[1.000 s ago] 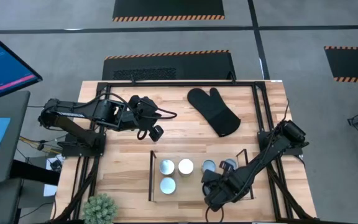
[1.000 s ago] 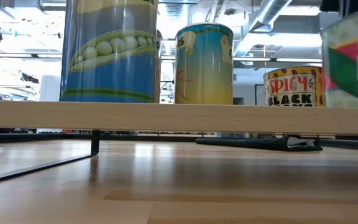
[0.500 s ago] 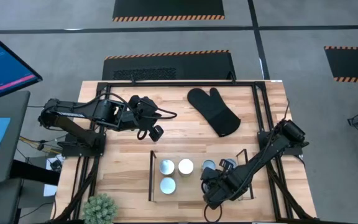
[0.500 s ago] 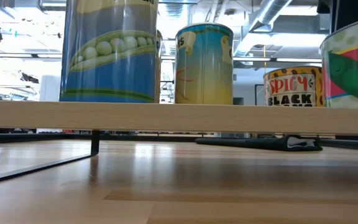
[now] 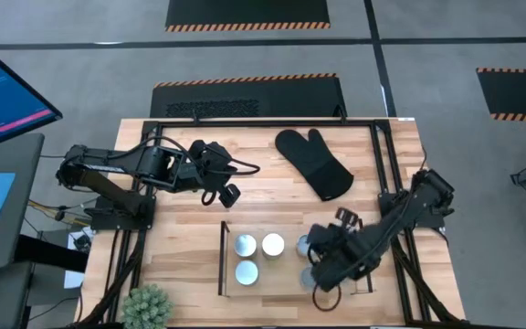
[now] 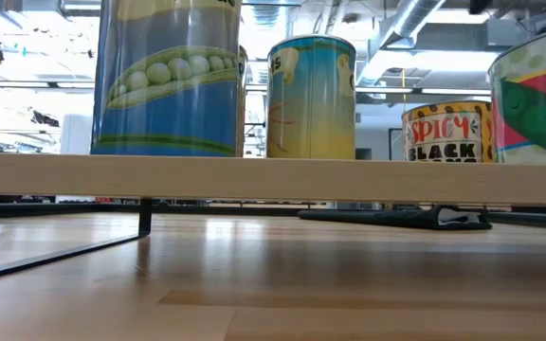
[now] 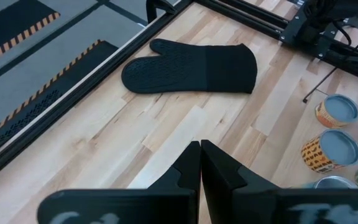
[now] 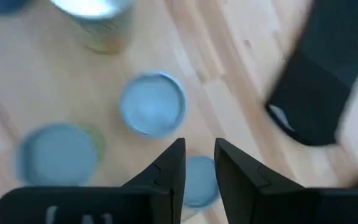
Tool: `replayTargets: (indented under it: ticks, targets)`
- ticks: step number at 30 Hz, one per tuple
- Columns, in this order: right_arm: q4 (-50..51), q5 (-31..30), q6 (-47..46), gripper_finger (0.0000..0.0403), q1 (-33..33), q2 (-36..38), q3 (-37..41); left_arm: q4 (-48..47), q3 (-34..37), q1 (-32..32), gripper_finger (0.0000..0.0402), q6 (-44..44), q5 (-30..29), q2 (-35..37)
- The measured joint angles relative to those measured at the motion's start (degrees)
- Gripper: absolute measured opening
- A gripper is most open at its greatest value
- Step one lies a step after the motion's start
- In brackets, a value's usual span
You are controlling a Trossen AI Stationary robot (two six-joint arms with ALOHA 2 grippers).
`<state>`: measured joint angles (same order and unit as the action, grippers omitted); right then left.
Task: Pick and place cans onto a shelf
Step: Return to Home Position
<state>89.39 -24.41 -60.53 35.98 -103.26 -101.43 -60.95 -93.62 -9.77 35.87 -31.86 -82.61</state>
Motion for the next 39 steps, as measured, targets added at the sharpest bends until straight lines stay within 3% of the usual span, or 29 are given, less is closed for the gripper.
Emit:
replayTargets:
  ticks: [4, 13, 21, 26, 31, 39]
  targets:
    - [-0.2, -0.3, 3.0, 0.0108, -3.2, 4.2, 0.1, 0.0, 0.0, 0.0, 0.0, 0.2, 0.0, 0.0]
    - [-0.5, -11.4, 11.7, 0.0108, -6.9, 17.5, 0.2, 0.0, 0.0, 0.0, 0.0, -2.2, -0.4, 0.0]
    - [-1.2, -11.2, 13.6, 0.0108, -7.4, 25.7, 0.2, 0.0, 0.0, 0.0, 0.0, -2.3, 3.7, 0.0]
    - [-1.2, -9.0, 25.0, 0.0108, -8.0, 29.2, 0.2, 0.1, 0.0, 0.0, 0.0, -2.3, 5.8, 0.0]
    - [-1.2, -7.2, 28.0, 0.0108, -8.0, 31.3, 0.2, 0.7, 0.0, 0.0, 0.0, -2.4, 4.6, 0.0]
    - [-1.9, -11.6, 24.5, 0.0108, -9.7, 36.2, 0.2, 5.2, 0.0, 2.3, 0.0, -25.1, 9.3, 0.2]
